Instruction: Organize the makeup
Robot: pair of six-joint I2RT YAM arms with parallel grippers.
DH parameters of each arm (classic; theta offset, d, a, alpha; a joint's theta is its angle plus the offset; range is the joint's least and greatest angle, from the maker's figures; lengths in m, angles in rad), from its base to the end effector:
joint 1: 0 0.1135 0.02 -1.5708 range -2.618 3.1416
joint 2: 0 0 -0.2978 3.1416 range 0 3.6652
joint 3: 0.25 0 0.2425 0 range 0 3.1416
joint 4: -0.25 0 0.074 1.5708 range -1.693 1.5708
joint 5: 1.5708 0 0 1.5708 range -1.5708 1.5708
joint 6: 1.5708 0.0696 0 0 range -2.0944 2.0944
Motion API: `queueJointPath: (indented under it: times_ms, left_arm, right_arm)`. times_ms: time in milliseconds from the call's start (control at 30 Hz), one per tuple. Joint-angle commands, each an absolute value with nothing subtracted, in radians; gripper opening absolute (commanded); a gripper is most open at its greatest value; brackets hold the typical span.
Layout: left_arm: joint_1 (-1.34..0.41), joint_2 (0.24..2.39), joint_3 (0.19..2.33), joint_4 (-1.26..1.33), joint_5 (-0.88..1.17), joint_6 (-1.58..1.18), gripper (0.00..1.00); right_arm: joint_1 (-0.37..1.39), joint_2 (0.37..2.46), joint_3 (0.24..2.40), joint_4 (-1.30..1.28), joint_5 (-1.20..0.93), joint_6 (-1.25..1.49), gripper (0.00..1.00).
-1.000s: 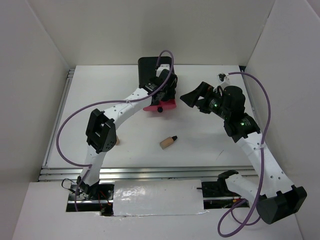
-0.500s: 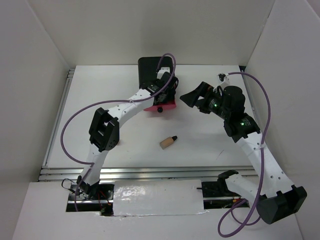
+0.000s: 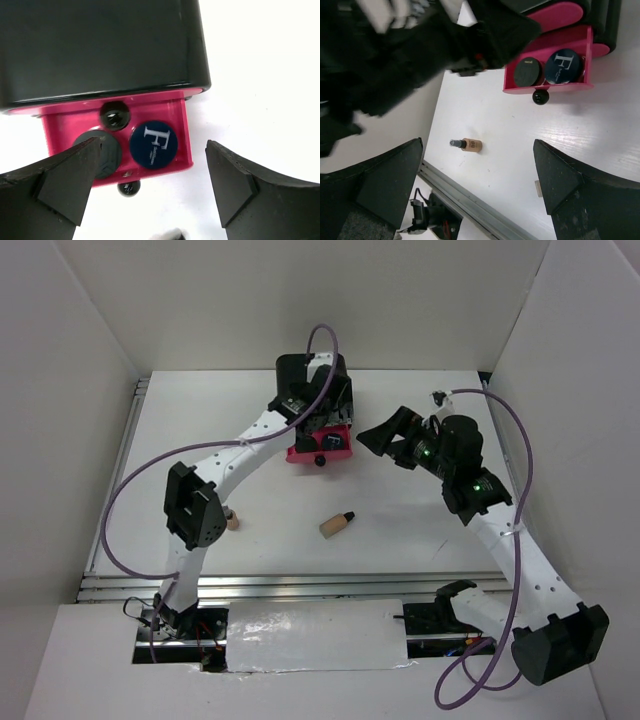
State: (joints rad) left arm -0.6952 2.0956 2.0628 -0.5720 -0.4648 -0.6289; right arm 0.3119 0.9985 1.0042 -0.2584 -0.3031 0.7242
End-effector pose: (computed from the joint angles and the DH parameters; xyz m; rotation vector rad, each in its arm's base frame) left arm 0.4178 -0.3079 0.3460 -0.1910 2.1083 -0.2851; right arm 0.2119 0.0901 0.3901 0.1705 1.9237 0.9901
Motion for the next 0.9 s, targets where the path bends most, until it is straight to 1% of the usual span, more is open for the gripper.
queueJointPath:
  times_ms: [0,67,100,133,167,200,233,267,300,400,467,600,867]
  left_arm:
    - [-0.670,1.979,2.095,-0.635,-0.515,-0.650,0.99]
    - [-0.608,1.933,2.112,-0.717,-0.502,-0.716,0.99]
    - [-0.585,1.918,2.117,-0.800,-0.485,-0.733,1.00]
    - [-0.560,1.902,2.123,-0.840,-0.471,-0.755,0.99]
    - [-0.526,1.866,2.120,-0.874,-0.460,-0.756,1.00]
    - [-0.514,1.844,2.114,-0.918,-0.456,-0.752,0.99]
    - [-0.503,1.801,2.090,-0.933,-0.450,-0.730,0.99]
    - [-0.488,1.783,2.076,-0.948,-0.448,-0.723,0.99]
    - [-0.483,1.761,2.062,-0.962,-0.448,-0.713,0.99]
    - [-0.465,1.698,2.016,-1.017,-0.439,-0.690,0.99]
    - [-0.454,1.655,1.976,-1.038,-0.419,-0.677,0.99]
    - [-0.451,1.595,1.907,-1.048,-0.381,-0.657,0.99]
    - [-0.446,1.514,1.816,-1.065,-0.365,-0.643,0.99]
  right_arm:
    - [0.316,1.006,0.915,-0.144,-0.308,0.771,1.00]
    - [0.314,1.012,0.858,-0.053,-0.321,0.807,0.96]
    - [0.313,1.015,0.804,-0.026,-0.324,0.849,0.94]
    - [0.314,1.031,0.780,-0.003,-0.328,0.877,0.88]
    - [0.316,1.041,0.752,0.073,-0.333,0.929,0.68]
    - [0.319,1.054,0.706,0.107,-0.333,0.957,0.50]
    - [0.325,1.081,0.687,0.133,-0.313,0.986,0.15]
    - [0.340,1.097,0.671,0.167,-0.292,1.047,0.02]
    - [0.353,1.133,0.648,0.179,-0.270,1.077,0.00]
    - [0.405,1.201,0.632,0.216,-0.183,1.201,0.00]
    - [0.434,1.284,0.638,0.250,-0.132,1.273,0.00]
    - [0.469,1.455,0.713,0.265,-0.078,1.341,0.00]
    - [0.472,1.646,0.915,0.151,-0.035,1.384,0.00]
